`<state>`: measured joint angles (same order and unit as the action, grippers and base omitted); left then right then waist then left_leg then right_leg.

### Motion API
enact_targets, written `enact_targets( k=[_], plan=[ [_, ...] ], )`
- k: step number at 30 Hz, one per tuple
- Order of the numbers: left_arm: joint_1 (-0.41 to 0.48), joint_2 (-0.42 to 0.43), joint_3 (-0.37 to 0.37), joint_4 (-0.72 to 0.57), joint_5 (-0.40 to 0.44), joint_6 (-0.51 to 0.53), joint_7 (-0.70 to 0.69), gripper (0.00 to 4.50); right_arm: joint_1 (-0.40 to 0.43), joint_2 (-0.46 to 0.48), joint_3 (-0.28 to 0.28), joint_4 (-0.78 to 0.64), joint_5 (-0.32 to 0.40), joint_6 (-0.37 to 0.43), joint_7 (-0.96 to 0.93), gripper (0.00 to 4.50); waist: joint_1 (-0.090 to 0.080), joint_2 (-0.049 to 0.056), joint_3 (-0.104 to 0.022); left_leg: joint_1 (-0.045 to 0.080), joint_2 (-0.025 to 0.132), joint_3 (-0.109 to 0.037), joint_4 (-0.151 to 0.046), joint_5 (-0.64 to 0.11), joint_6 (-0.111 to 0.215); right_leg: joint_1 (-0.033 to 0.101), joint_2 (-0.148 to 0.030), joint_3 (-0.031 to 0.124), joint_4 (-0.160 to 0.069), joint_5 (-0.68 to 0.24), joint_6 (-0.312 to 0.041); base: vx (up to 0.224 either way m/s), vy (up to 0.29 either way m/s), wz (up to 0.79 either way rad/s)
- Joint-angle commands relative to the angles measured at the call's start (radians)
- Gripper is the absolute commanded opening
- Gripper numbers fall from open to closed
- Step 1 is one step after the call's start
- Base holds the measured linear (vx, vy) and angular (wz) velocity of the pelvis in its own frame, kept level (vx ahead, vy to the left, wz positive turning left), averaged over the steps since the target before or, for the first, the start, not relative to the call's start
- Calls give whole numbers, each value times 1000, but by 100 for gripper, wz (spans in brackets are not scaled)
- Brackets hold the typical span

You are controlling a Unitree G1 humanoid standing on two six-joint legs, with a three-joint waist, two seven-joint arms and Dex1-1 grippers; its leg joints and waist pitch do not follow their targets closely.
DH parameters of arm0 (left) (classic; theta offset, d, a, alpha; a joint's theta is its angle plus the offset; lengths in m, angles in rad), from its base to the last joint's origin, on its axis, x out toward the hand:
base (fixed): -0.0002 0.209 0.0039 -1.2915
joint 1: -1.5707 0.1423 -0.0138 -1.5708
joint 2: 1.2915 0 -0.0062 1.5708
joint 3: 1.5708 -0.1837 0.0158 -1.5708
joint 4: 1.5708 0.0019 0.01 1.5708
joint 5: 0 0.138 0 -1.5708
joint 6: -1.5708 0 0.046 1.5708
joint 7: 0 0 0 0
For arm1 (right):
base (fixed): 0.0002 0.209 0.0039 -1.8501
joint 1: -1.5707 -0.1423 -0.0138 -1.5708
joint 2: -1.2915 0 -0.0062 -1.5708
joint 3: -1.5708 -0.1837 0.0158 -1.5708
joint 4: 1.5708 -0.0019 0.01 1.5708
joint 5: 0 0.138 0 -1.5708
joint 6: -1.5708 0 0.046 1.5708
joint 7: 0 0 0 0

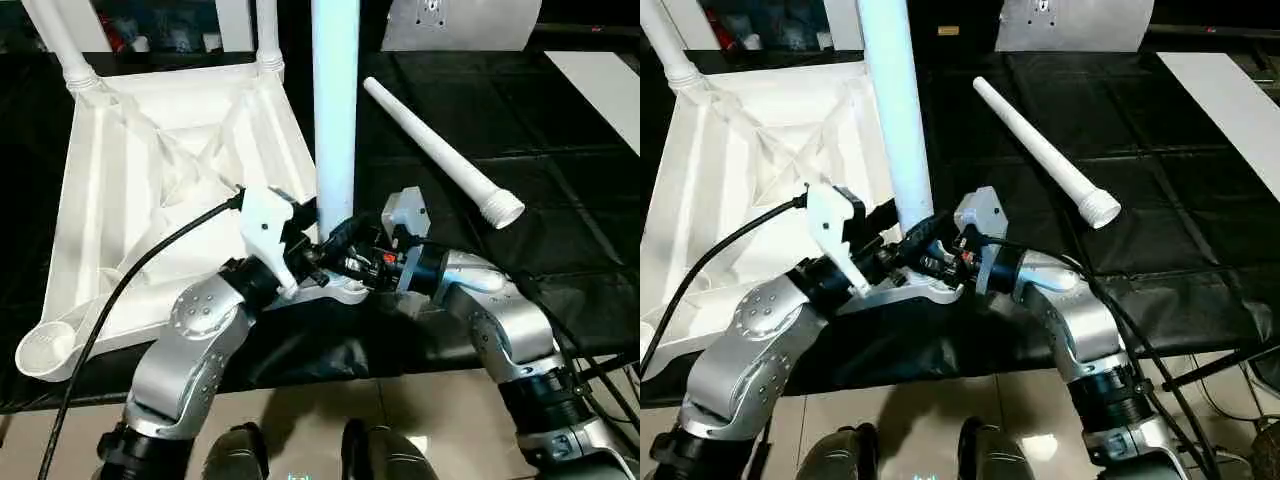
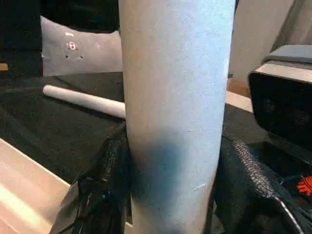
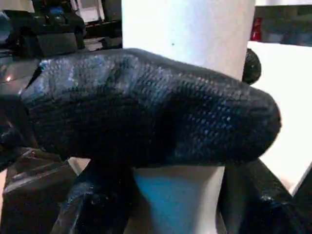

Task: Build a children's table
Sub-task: Insert table leg to table base

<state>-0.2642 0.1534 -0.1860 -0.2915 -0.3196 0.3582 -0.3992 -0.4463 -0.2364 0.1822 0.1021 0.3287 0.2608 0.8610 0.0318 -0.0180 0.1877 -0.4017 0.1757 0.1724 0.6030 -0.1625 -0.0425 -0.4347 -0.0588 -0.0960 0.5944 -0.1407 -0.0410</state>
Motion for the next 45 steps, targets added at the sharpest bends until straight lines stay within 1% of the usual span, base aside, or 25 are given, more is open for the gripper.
enact_targets(
  k=[1,2,3,4,6,8,9,10,11,12,14,16,18,20,21,22,24,26,27,29,30,31,35,39,45],
  plan=[
    [-20,1,54,6,13,28,46,202,-11,8,-14,7,10,2,-2,199,-1,3,-86,21,52,-24,-68,-225,62,63,-87,63,-87,-414,-126,0,0,0],
    [-28,6,68,9,0,44,40,202,-17,11,-25,10,24,13,-2,234,-1,2,-87,22,51,-24,-67,-223,64,63,-87,62,-87,-414,-128,0,0,0],
    [-33,13,77,11,-11,53,36,202,-20,10,-30,11,28,15,-1,234,-2,2,-87,20,51,-24,-67,-218,64,65,-87,62,-86,-411,-131,0,0,0],
    [-35,15,83,11,-20,59,33,202,-21,10,-32,10,31,15,1,269,-1,2,-87,20,51,-23,-66,-213,65,64,-87,63,-86,-404,-130,0,0,0],
    [-52,24,112,12,-77,91,17,202,-25,7,-47,7,52,23,11,271,-1,4,-90,20,50,-23,-65,-204,65,65,-85,62,-82,-381,-140,0,0,0],
    [-63,25,127,12,-105,107,8,202,-26,1,-52,-1,68,36,28,282,-1,5,-92,21,50,-23,-64,-197,69,66,-84,61,-80,-361,-145,0,0,0],
    [-69,24,138,12,-121,120,6,202,-25,-5,-54,-8,77,44,38,298,1,6,-92,22,50,-22,-64,-194,74,67,-83,62,-79,-351,-152,0,0,0],
    [-76,25,147,15,-133,131,2,202,-24,-10,-56,-14,83,50,44,298,1,6,-92,22,51,-22,-64,-191,75,66,-84,62,-79,-346,-154,0,0,0],
    [-89,28,162,22,-154,151,-13,202,-25,-19,-61,-21,96,60,60,319,2,6,-96,22,51,-21,-63,-184,78,68,-83,62,-76,-334,-160,0,0,0],
    [-100,36,173,30,-175,170,-37,202,-27,-30,-70,-26,110,69,78,328,6,7,-96,26,52,-20,-62,-179,83,65,-83,63,-76,-326,-165,0,0,0],
    [-103,41,174,32,-183,176,-47,202,-28,-35,-74,-28,115,71,83,340,8,6,-95,22,52,-21,-64,-176,85,67,-84,62,-74,-323,-168,0,0,0],
    [-111,57,179,34,-217,203,-79,202,-34,-50,-93,-39,146,104,96,364,9,5,-96,22,52,-22,-63,-175,84,69,-86,62,-74,-326,-168,0,0,0],
    [-123,86,186,36,-274,247,-138,202,-50,-70,-128,-42,192,151,105,368,10,6,-97,22,49,-20,-62,-165,85,70,-85,63,-72,-331,-174,0,0,0],
    [-130,106,188,36,-312,278,-180,202,-64,-81,-152,-34,214,173,105,395,10,6,-98,23,48,-20,-61,-163,81,70,-84,62,-72,-334,-175,0,0,0],
    [-135,118,190,39,-332,292,-208,202,-72,-91,-166,-28,233,192,111,395,10,6,-97,24,47,-19,-61,-165,80,69,-83,61,-74,-343,-174,0,0,0],
    [-142,127,195,41,-351,309,-230,202,-79,-100,-179,-25,249,212,119,413,10,7,-96,25,48,-19,-62,-166,79,69,-82,61,-75,-342,-173,0,0,0],
    [-160,149,204,50,-391,338,-285,202,-93,-126,-205,-16,291,266,144,413,10,8,-101,25,47,-20,-60,-163,79,73,-83,61,-73,-337,-178,0,0,0],
    [-175,171,206,56,-416,351,-338,202,-101,-156,-221,-16,331,312,181,437,13,8,-102,26,45,-19,-59,-150,81,74,-82,60,-72,-329,-180,0,0,0],
    [-183,188,200,58,-427,355,-370,202,-102,-184,-219,-26,356,348,215,446,15,9,-105,25,47,-19,-58,-140,82,75,-83,61,-69,-312,-186,0,0,0],
    [-195,206,190,61,-435,357,-404,202,-107,-210,-213,-34,365,375,245,446,17,9,-106,25,49,-18,-58,-129,89,75,-82,62,-66,-283,-194,0,0,0],
    [-198,209,189,61,-439,360,-409,202,-107,-212,-213,-35,365,378,246,446,19,9,-108,24,48,-17,-57,-123,91,76,-82,62,-64,-276,-198,0,0,0],
    [-201,211,188,62,-443,362,-413,202,-108,-215,-211,-37,362,378,250,446,19,7,-107,22,47,-17,-57,-124,90,76,-84,62,-64,-280,-201,0,0,0],
    [-211,214,185,68,-447,365,-424,202,-109,-225,-198,-37,354,376,268,446,21,7,-108,22,48,-17,-56,-130,82,77,-85,61,-67,-304,-195,0,0,0],
    [-228,221,178,81,-447,368,-454,202,-101,-263,-153,-58,356,411,321,446,24,6,-107,24,48,-18,-57,-131,77,77,-82,61,-68,-316,-185,0,0,0],
    [-229,223,152,64,-423,347,-466,202,-101,-266,-122,-77,341,421,341,446,29,6,-108,25,51,-19,-57,-136,73,74,-84,61,-68,-325,-183,0,0,0]
  ],
)
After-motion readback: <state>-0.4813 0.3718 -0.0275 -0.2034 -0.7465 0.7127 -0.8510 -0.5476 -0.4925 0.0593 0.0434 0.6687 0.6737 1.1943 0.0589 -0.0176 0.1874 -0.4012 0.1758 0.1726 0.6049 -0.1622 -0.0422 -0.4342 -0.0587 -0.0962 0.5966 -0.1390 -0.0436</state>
